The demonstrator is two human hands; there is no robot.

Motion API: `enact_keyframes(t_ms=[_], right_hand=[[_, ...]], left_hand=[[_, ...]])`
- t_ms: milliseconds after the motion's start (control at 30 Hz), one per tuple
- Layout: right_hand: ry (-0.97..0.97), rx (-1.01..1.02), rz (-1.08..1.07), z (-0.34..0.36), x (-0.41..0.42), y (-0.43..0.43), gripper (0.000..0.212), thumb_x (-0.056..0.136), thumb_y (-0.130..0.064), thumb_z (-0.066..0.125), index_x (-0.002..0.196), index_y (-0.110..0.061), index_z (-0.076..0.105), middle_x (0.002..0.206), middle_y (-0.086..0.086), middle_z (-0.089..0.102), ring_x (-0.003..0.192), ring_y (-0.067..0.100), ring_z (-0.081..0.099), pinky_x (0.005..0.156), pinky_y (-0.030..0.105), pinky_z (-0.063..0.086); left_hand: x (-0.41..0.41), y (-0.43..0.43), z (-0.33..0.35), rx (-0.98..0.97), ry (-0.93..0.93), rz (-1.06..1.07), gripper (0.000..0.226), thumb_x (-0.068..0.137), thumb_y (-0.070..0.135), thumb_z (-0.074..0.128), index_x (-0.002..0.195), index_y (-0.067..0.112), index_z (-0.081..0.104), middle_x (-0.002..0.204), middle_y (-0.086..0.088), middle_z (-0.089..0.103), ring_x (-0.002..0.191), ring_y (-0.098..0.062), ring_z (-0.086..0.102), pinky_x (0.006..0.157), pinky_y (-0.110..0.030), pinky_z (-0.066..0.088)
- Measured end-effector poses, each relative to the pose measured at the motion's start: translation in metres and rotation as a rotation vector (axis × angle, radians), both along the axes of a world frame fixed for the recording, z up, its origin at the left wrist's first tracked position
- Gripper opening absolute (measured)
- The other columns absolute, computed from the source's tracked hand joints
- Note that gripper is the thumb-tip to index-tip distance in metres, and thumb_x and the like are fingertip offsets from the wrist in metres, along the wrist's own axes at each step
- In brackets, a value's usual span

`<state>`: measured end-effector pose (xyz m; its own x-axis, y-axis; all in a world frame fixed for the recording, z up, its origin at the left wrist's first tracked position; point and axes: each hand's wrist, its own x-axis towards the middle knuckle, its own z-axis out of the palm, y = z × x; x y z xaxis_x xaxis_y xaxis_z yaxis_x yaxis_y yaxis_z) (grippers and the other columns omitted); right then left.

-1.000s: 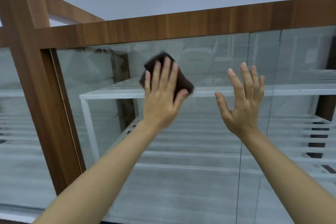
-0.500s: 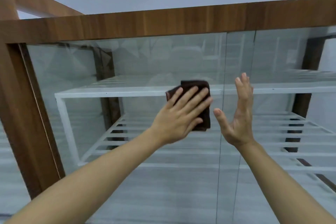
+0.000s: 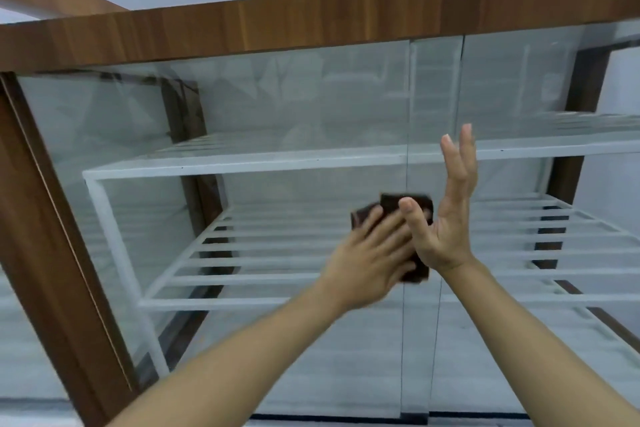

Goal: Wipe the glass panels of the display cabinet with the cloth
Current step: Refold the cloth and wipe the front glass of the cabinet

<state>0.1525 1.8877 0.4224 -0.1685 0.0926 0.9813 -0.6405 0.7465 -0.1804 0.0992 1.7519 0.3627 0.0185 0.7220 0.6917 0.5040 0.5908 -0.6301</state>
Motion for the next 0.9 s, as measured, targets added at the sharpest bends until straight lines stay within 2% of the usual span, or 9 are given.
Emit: enact_keyframes(t_ms=[67, 100, 200, 333, 400, 567, 667, 800, 900], right_hand=[[-0.012, 0.022, -0.059, -0.015, 0.001, -0.001, 0.061, 0.100, -0.044, 0.044, 0.146, -0.006, 0.029, 0.157, 0.030, 0.016, 0.149, 0.046, 0.008, 0.123, 0.053, 0.009], [-0.014, 0.035, -0.099, -0.023, 0.001, -0.003, 0.056, 0.101, -0.039, 0.044, 0.145, -0.006, 0.031, 0.157, 0.028, 0.019, 0.150, 0.043, 0.010, 0.123, 0.055, 0.011], [-0.019, 0.083, -0.218, -0.039, -0.003, -0.016, 0.050, 0.101, -0.032, 0.046, 0.145, -0.011, 0.035, 0.156, 0.020, 0.026, 0.148, 0.040, 0.018, 0.116, 0.066, 0.017], [-0.044, 0.067, -0.306, -0.046, -0.018, -0.048, 0.051, 0.100, -0.028, 0.048, 0.147, -0.015, 0.032, 0.158, 0.014, 0.024, 0.149, 0.037, 0.018, 0.120, 0.062, 0.011], [-0.055, 0.073, -0.358, -0.058, -0.027, -0.065, 0.052, 0.100, -0.029, 0.048, 0.147, -0.014, 0.033, 0.158, 0.014, 0.026, 0.149, 0.035, 0.018, 0.121, 0.060, 0.009], [-0.151, 0.166, -0.580, -0.091, -0.043, -0.095, 0.058, 0.102, -0.039, 0.041, 0.154, -0.019, 0.023, 0.162, 0.009, 0.020, 0.152, 0.027, 0.008, 0.118, 0.063, 0.005], [-0.172, 0.181, -0.654, -0.093, -0.047, -0.094, 0.061, 0.103, -0.045, 0.035, 0.156, -0.022, 0.016, 0.165, 0.001, 0.007, 0.152, 0.020, -0.005, 0.119, 0.059, 0.000], [-0.162, 0.183, -0.715, -0.095, -0.051, -0.094, 0.062, 0.102, -0.047, 0.032, 0.157, -0.024, 0.012, 0.164, -0.009, -0.011, 0.153, 0.017, -0.008, 0.119, 0.059, 0.001], [-0.148, 0.178, -0.735, -0.096, -0.053, -0.096, 0.063, 0.102, -0.046, 0.031, 0.157, -0.024, 0.010, 0.165, -0.008, -0.006, 0.153, 0.017, -0.008, 0.119, 0.060, 0.001]], left_hand=[[-0.004, -0.038, -0.053, -0.262, 0.070, 0.064, 0.058, 0.105, 0.048, 0.036, 0.157, 0.027, 0.027, 0.165, 0.005, 0.019, 0.154, -0.022, 0.005, 0.125, -0.045, -0.010], [-0.007, -0.056, -0.056, -0.271, 0.070, 0.077, 0.057, 0.105, 0.049, 0.037, 0.157, 0.029, 0.027, 0.165, 0.006, 0.017, 0.154, -0.019, 0.006, 0.125, -0.043, -0.009], [-0.017, -0.082, 0.008, 0.079, 0.024, 0.057, 0.054, 0.105, 0.047, 0.039, 0.155, 0.028, 0.032, 0.164, 0.001, 0.020, 0.154, -0.019, 0.011, 0.125, -0.042, 0.004], [-0.028, -0.087, 0.100, 0.519, -0.110, 0.068, 0.055, 0.107, 0.042, 0.031, 0.156, 0.018, 0.028, 0.163, -0.011, 0.024, 0.152, -0.030, 0.020, 0.123, -0.051, 0.010], [-0.030, -0.094, 0.076, 0.547, -0.117, 0.047, 0.056, 0.107, 0.041, 0.030, 0.157, 0.017, 0.023, 0.164, -0.011, 0.018, 0.153, -0.031, 0.016, 0.123, -0.053, 0.011], [-0.019, -0.144, -0.098, 0.444, -0.305, 0.145, 0.058, 0.108, 0.046, 0.021, 0.160, 0.026, 0.003, 0.168, 0.001, -0.006, 0.155, -0.021, -0.003, 0.125, -0.045, -0.004], [-0.029, -0.158, -0.065, 0.487, -0.301, 0.150, 0.061, 0.106, 0.046, 0.024, 0.160, 0.026, 0.002, 0.168, -0.001, -0.005, 0.155, -0.020, -0.006, 0.125, -0.044, -0.007], [-0.046, -0.157, 0.047, 0.816, -0.260, 0.078, 0.060, 0.106, 0.041, 0.031, 0.159, 0.014, 0.018, 0.165, -0.016, 0.016, 0.153, -0.032, 0.010, 0.123, -0.050, 0.001], [-0.049, -0.158, 0.025, 0.851, -0.257, 0.062, 0.060, 0.107, 0.040, 0.030, 0.159, 0.014, 0.014, 0.166, -0.014, 0.010, 0.154, -0.032, 0.007, 0.124, -0.050, 0.002]])
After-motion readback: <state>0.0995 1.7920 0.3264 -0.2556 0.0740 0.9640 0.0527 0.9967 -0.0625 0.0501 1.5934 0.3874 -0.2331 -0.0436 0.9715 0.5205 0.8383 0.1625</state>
